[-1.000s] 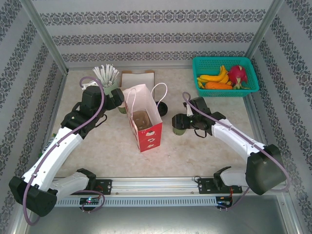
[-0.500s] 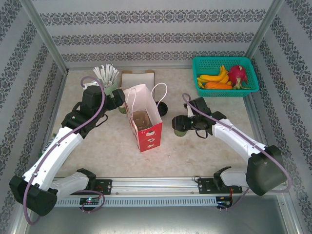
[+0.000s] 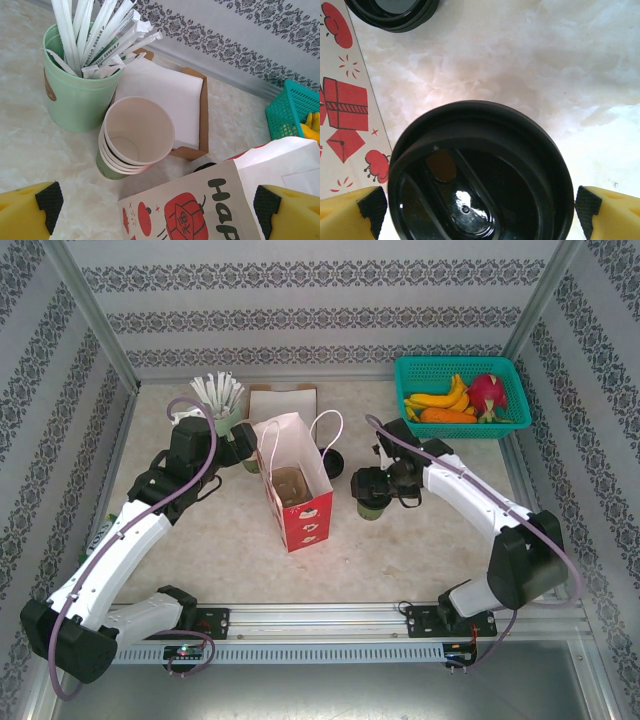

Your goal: Pack the takeout coffee

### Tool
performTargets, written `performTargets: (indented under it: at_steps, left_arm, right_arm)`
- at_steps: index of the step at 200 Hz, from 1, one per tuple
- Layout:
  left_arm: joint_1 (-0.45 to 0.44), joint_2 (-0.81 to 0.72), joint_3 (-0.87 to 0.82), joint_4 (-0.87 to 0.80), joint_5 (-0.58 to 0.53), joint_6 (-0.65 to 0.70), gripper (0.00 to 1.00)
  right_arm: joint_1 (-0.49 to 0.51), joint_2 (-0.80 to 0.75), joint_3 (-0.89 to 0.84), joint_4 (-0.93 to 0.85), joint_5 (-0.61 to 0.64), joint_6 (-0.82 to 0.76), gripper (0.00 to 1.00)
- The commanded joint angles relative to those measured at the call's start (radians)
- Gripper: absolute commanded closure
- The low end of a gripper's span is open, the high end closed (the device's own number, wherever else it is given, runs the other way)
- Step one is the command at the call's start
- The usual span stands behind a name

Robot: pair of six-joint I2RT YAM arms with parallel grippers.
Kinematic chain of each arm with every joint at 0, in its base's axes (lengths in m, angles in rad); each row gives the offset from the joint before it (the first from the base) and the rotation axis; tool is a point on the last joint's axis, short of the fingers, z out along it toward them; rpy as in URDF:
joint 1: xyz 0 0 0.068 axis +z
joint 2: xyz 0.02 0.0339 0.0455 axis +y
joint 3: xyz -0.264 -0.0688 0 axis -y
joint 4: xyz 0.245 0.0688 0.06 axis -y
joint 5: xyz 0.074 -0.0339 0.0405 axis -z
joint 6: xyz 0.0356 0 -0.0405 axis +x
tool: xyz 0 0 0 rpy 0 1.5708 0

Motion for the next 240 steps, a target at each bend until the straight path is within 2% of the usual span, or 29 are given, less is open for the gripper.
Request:
performTargets:
  at_steps: [1, 64, 240]
  left_arm:
    - [0.012, 0.003, -0.013, 0.041, -0.010, 0.033, 0.00]
    - [0.012, 0.042, 0.030, -0.022, 0.017, 0.086, 0.00]
    - [0.012, 0.039, 0.014, -0.041, 0.012, 0.133, 0.00]
  right_arm:
    - [0.012, 0.039, 0.071, -0.137, 0.014, 0.029, 0.02]
    - [0.028, 0.126, 0.191, -0.249, 0.057, 0.049, 0.02]
    - [0.071, 0.279, 0.320, -0.371, 0.080, 0.041, 0.02]
